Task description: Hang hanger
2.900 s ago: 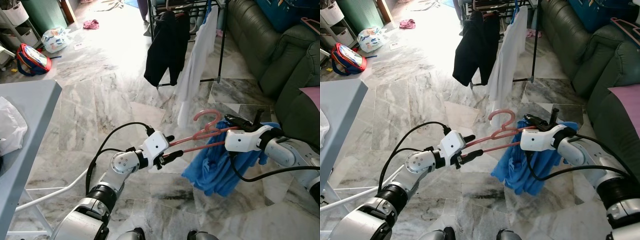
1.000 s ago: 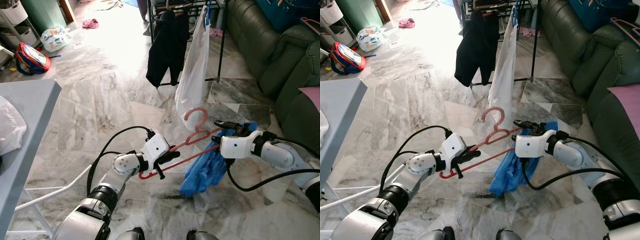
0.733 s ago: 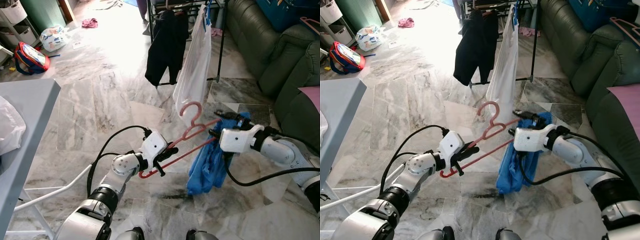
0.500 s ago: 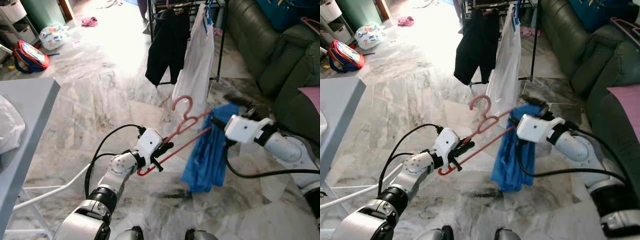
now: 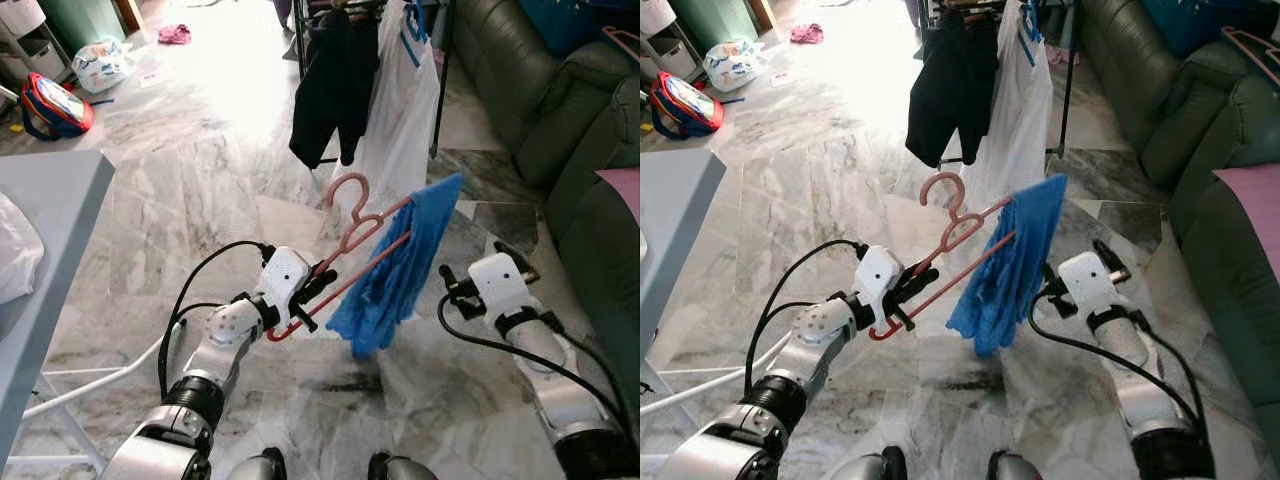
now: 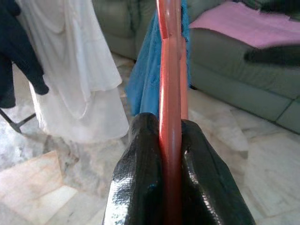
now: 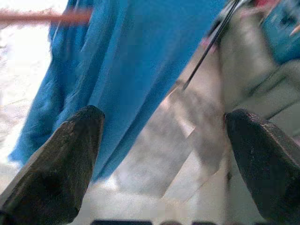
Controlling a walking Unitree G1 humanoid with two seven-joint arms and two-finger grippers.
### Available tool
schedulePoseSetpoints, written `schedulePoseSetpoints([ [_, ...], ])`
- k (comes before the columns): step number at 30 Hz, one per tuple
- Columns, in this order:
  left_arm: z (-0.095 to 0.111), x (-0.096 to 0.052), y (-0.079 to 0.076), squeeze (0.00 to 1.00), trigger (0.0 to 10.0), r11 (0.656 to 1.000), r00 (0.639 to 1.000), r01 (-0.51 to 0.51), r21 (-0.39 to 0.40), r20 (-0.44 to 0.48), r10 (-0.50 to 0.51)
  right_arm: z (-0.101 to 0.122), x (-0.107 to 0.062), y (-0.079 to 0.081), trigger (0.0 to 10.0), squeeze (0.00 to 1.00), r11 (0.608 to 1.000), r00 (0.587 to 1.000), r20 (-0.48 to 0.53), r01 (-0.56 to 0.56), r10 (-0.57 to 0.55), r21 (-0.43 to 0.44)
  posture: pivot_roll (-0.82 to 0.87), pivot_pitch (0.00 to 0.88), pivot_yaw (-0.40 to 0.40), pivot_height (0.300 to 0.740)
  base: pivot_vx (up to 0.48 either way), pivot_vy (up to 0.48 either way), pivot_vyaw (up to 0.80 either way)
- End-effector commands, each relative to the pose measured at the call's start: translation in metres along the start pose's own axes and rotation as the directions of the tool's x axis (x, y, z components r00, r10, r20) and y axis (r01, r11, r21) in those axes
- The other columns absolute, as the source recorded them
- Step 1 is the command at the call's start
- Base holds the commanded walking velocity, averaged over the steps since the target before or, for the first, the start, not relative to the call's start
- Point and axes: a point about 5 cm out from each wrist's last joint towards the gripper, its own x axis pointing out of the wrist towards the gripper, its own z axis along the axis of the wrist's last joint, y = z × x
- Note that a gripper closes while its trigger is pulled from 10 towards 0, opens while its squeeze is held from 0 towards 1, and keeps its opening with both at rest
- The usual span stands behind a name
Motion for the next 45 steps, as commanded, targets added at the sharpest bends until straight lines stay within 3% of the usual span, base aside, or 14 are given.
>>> schedulePoseSetpoints([
  [1, 0.007, -0.003, 0.002, 0.0, 0.0, 1.0, 0.999, 0.012, 0.011, 0.04, -0.013, -0.01, -0.002, 0.003, 10.0, 0.0, 1.0, 0.999, -0.053, -0.012, 0.013, 0.022, -0.05, 0.219, 0.067, 0.74, 0.0, 0.0, 0.0],
  [7, 0.017, -0.01, -0.004, 0.0, 0.0, 0.996, 0.993, 0.082, 0.024, 0.081, -0.083, -0.017, 0.005, 0.016, 10.0, 0.0, 0.996, 0.991, -0.101, -0.079, 0.082, 0.037, -0.04, 0.221, 0.063, 0.74, 0.0, 0.0, 0.0],
  [11, 0.023, -0.01, -0.013, 0.0, 0.0, 0.991, 0.986, 0.13, 0.026, 0.102, -0.132, -0.012, 0.015, 0.024, 10.0, 0.0, 0.993, 0.988, -0.099, -0.119, 0.115, -0.028, -0.03, 0.221, 0.057, 0.74, 0.0, 0.0, 0.0],
  [22, 0.044, -0.012, -0.031, 0.0, 0.0, 0.976, 0.964, 0.219, 0.006, 0.155, -0.217, 0.0, 0.037, 0.027, 10.0, 0.0, 0.99, 0.989, -0.112, -0.108, 0.097, -0.093, -0.01, 0.221, 0.053, 0.74, 0.0, 0.0, 0.0],
  [23, 0.046, -0.013, -0.032, 0.0, 0.0, 0.974, 0.962, 0.226, 0.005, 0.157, -0.224, 0.002, 0.039, 0.028, 3.9, 0.0, 0.989, 0.989, -0.11, -0.111, 0.1, -0.1, -0.01, 0.221, 0.053, 0.74, 0.0, 0.0, 0.0],
  [24, 0.047, -0.013, -0.033, 0.0, 0.0, 0.973, 0.96, 0.232, 0.004, 0.159, -0.23, 0.003, 0.04, 0.029, 0.0, 0.0, 0.988, 0.989, -0.104, -0.113, 0.102, -0.104, -0.01, 0.221, 0.053, 0.74, 0.0, 0.0, 0.0],
  [29, 0.05, -0.015, -0.035, 0.0, 0.0, 0.971, 0.96, 0.238, -0.002, 0.153, -0.235, 0.007, 0.044, 0.029, 0.0, 0.0, 0.987, 0.992, -0.092, -0.097, 0.086, -0.126, 0.0, 0.223, 0.049, 0.74, 0.0, 0.0, 0.0],
  [45, 0.053, -0.017, -0.036, 0.0, 0.0, 0.973, 0.964, 0.231, -0.023, 0.139, -0.226, -0.012, 0.031, -0.02, 0.0, 0.0, 0.981, 0.982, -0.109, 0.137, -0.153, -0.14, -0.01, 0.226, 0.048, 0.74, 0.0, 0.0, 0.0],
])
